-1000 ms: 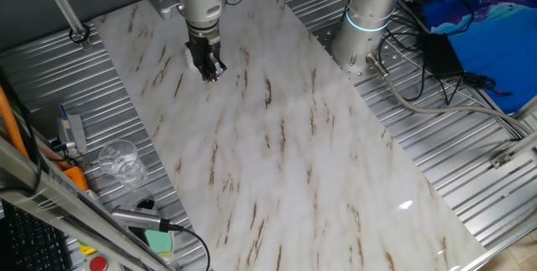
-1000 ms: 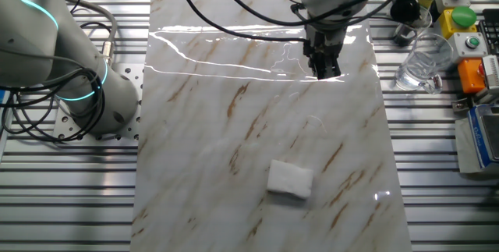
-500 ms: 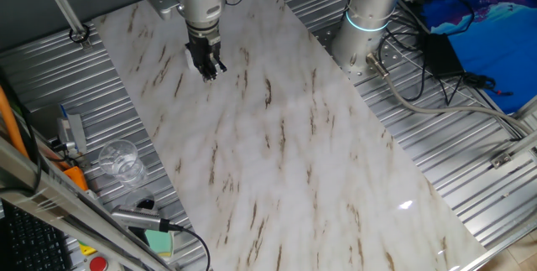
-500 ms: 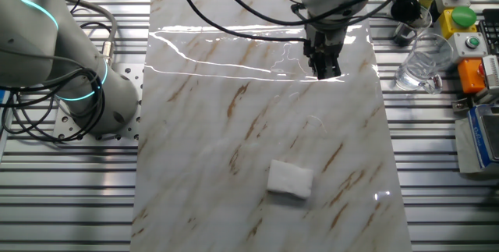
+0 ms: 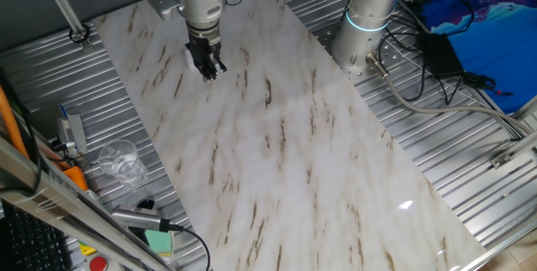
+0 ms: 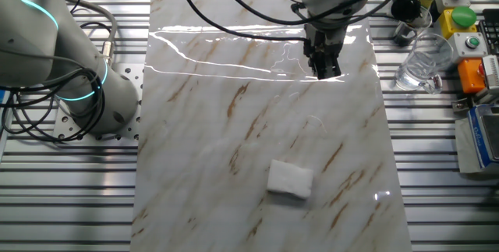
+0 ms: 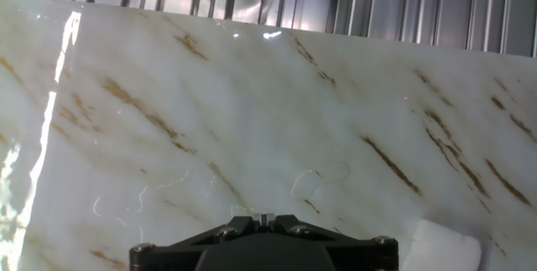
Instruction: Clean the tabletop with a sponge
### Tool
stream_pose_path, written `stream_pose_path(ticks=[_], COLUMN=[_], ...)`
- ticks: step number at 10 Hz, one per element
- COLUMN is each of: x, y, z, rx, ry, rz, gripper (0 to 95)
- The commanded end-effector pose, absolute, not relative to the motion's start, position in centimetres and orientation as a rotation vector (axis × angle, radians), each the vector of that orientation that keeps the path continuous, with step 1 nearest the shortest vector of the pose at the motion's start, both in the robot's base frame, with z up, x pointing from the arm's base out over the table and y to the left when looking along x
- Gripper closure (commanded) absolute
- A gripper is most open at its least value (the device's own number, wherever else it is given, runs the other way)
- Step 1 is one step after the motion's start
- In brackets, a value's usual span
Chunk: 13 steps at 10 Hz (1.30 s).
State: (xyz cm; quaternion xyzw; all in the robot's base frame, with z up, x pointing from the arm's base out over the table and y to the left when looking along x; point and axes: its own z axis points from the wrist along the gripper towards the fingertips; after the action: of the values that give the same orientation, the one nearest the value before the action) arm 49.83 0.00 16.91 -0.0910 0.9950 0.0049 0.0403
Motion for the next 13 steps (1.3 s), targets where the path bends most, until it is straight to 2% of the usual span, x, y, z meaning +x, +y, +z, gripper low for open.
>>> stream_pose_path(ticks=[1,13], x=[49.81,49.7], y=[-0.01,-0.01], z=[16.93,16.92], rx=[-0.274,-0.31], ry=[3.05,3.047], rz=[0.017,0.004], gripper=[95.0,95.0])
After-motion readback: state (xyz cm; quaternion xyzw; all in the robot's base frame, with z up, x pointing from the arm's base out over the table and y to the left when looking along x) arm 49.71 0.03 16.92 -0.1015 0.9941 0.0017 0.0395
